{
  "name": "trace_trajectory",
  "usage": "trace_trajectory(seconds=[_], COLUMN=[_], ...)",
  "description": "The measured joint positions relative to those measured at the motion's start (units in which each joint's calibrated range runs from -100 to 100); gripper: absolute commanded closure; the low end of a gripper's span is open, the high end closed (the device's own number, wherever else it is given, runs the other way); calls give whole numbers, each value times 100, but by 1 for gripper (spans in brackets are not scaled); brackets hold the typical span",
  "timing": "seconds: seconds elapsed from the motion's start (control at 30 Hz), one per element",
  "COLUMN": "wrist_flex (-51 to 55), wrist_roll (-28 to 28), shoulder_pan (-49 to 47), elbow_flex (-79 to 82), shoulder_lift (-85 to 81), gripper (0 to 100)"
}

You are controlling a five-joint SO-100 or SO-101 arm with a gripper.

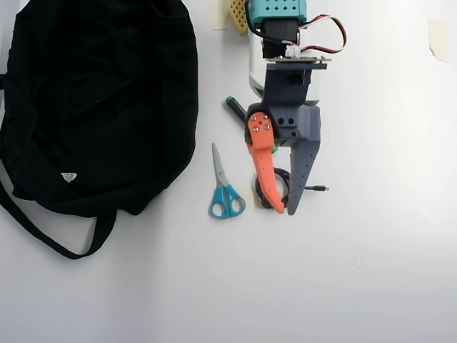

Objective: Put the green marker into the black bag

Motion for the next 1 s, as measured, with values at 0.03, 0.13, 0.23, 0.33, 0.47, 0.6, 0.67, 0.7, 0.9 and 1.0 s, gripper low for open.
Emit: trace_trajectory(seconds=[0.03, 0.13, 0.23, 0.33, 0.47, 0.6, 0.67, 0.7, 0.9, 1.0], wrist_flex=[0, 9, 567, 1657, 3014, 4036, 4483, 4680, 5839, 6355], wrist_roll=[10, 0, 0, 0, -5, -5, -5, -5, -5, -5], shoulder_pan=[-7, 29, -59, -73, -51, -73, -51, -51, -96, -110], elbow_flex=[47, 94, 94, 39, -24, -47, -47, -47, -47, -47], shoulder_lift=[0, 0, 0, -66, -382, -639, -664, -664, -672, -672], gripper=[98, 98, 98, 98, 98, 98, 98, 98, 98, 98])
